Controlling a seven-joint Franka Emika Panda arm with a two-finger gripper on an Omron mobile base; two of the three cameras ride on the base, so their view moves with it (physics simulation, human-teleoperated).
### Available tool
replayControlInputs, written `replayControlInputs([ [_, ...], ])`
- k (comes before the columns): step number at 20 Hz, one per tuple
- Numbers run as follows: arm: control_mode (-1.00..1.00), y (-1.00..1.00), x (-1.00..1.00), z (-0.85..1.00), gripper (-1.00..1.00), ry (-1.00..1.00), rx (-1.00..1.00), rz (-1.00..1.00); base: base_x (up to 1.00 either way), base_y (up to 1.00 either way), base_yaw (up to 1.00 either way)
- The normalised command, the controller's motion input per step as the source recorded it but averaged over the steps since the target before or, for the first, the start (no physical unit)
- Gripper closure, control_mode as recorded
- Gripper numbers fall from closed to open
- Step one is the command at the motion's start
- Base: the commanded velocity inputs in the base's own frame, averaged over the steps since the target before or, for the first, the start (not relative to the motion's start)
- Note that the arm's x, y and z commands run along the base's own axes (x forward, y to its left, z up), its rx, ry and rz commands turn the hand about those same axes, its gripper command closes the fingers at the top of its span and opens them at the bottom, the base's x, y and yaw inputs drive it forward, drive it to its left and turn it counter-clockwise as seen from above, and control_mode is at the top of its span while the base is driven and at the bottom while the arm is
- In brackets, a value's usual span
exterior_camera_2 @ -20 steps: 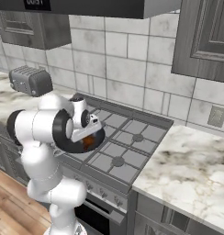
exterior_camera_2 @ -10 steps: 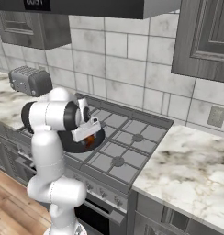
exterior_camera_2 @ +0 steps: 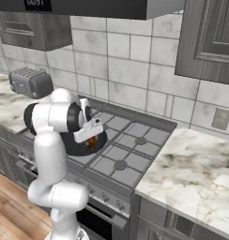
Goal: Take the chicken drumsticks from the pan and place one on each plate on the dining counter.
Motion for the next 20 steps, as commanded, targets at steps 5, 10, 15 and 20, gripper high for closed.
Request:
replayControlInputs([
  [5,-1.0,0.0,-0.7,0.21,1.0,-0.29,0.0,-0.11,0.0,0.0,0.0],
  [10,-1.0,0.0,-0.49,0.98,1.0,-0.34,0.02,-0.12,0.0,0.0,0.0],
  [15,-1.0,-0.23,-0.58,1.0,1.0,-0.18,0.1,-0.06,0.0,0.0,0.0],
  [20,-1.0,-0.49,-1.0,0.79,1.0,-0.13,0.28,-0.22,0.0,0.0,0.0],
])
